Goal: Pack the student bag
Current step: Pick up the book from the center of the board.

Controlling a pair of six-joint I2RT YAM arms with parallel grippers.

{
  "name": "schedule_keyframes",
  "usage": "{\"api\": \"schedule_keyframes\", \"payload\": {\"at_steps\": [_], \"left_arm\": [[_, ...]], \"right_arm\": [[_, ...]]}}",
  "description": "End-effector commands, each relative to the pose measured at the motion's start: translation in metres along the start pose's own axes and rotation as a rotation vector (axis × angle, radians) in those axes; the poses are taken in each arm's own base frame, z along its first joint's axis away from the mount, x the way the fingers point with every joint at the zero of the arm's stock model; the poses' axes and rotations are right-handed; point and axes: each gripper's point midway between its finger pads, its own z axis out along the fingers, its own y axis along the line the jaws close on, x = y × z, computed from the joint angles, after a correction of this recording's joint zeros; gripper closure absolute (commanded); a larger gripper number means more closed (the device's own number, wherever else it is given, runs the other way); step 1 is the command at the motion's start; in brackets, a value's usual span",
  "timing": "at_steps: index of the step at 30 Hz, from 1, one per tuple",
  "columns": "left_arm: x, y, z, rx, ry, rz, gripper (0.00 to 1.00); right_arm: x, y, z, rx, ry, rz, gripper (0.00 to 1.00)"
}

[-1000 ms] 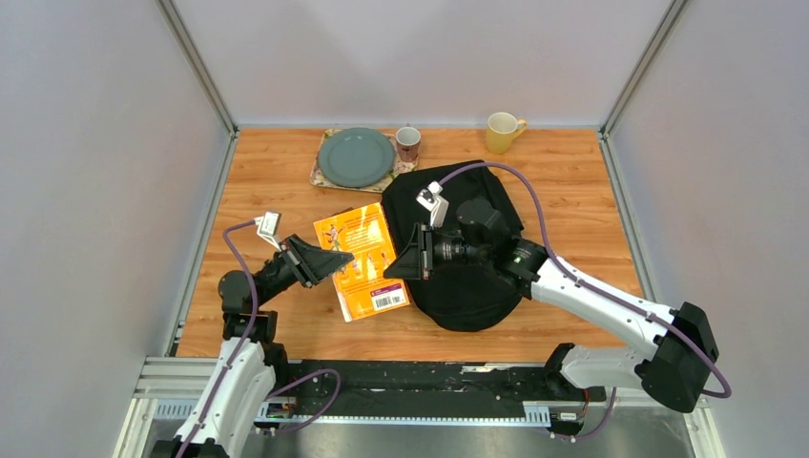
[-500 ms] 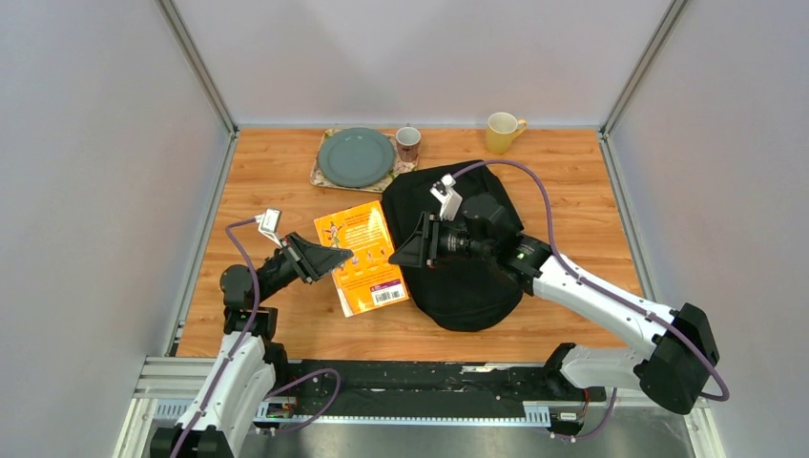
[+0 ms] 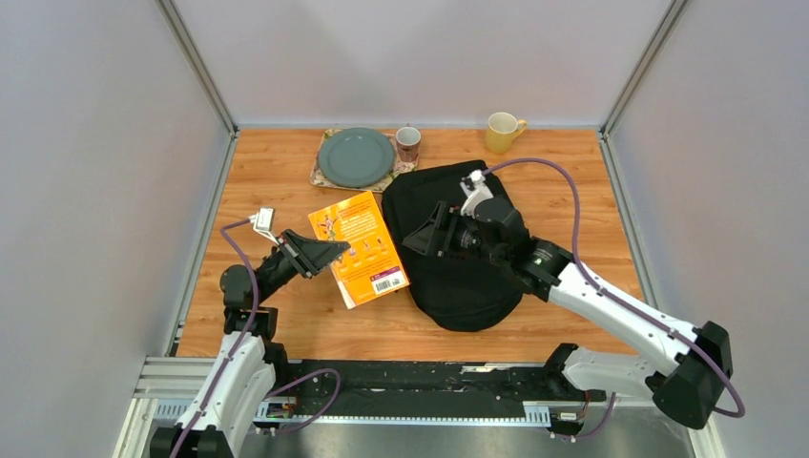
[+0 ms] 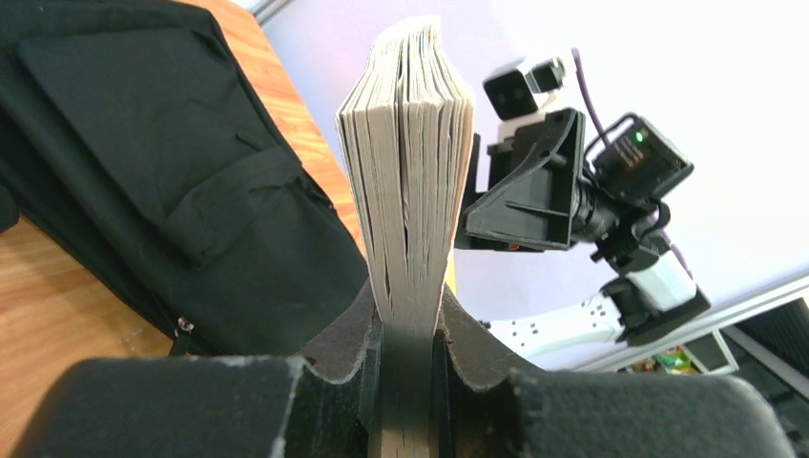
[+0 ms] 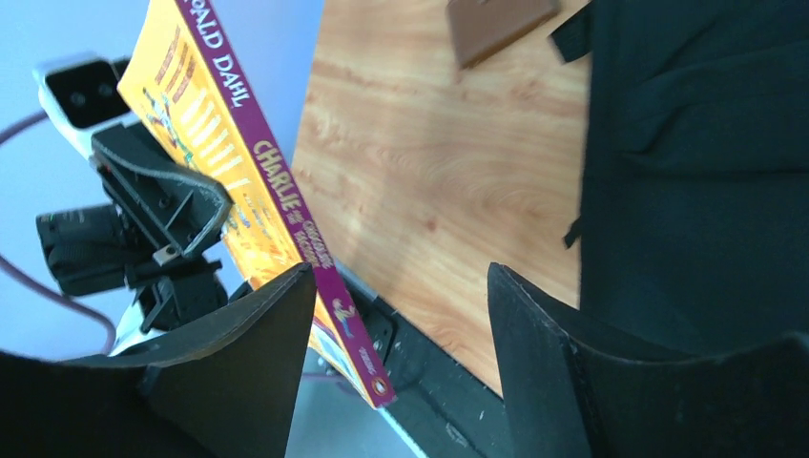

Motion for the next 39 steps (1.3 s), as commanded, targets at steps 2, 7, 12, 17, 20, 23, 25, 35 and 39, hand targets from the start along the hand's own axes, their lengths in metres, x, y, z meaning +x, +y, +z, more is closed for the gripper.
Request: {"api": "schedule_keyframes", "payload": {"at_steps": [2,7,12,17,20,23,25,35,39], "left_arm": [[-0.033,-0.024,0.007,0.059,-0.134,0.027,1.0],[-0.043,-0.028,0.003,0.087,-0.217,-0.005,1.0],[-0.052,-0.036,0.0,0.116,-0.28,0.015,1.0],[-0.061,-0.027,-0.007,0.092,-0.37,-0.028,1.0],[-0.064,-0.017,-0.012,0.076,-0.427,-0.091,1.0],[-0.068,-0.015,-0.014,0.072,-0.46,-0.121,1.0],[-0.071,-0.014,-0.016,0.075,-0.479,-0.153,1.0],[-0.067,-0.019,-0.016,0.105,-0.467,-0.175,1.0],[-0.063,-0.016,-0.018,0.106,-0.464,-0.201,1.0]], "right_arm": [[-0.043,-0.028,-0.035,0.191,-0.25,0.013,0.3],[-0.041,-0.017,-0.047,0.133,-0.247,0.003,0.29],[-0.023,0.019,-0.041,-0.07,-0.147,0.033,0.29],[0.007,0.04,-0.032,-0.224,-0.03,0.065,0.29],[0.012,0.058,-0.029,-0.302,-0.027,0.034,0.28],[0.023,0.063,-0.015,-0.304,-0.01,0.014,0.28],[0.025,0.08,-0.01,-0.379,-0.003,0.014,0.28],[0.018,0.11,0.038,-0.453,-0.033,-0.009,0.28],[0.012,0.121,0.042,-0.508,-0.058,0.002,0.32]]}}
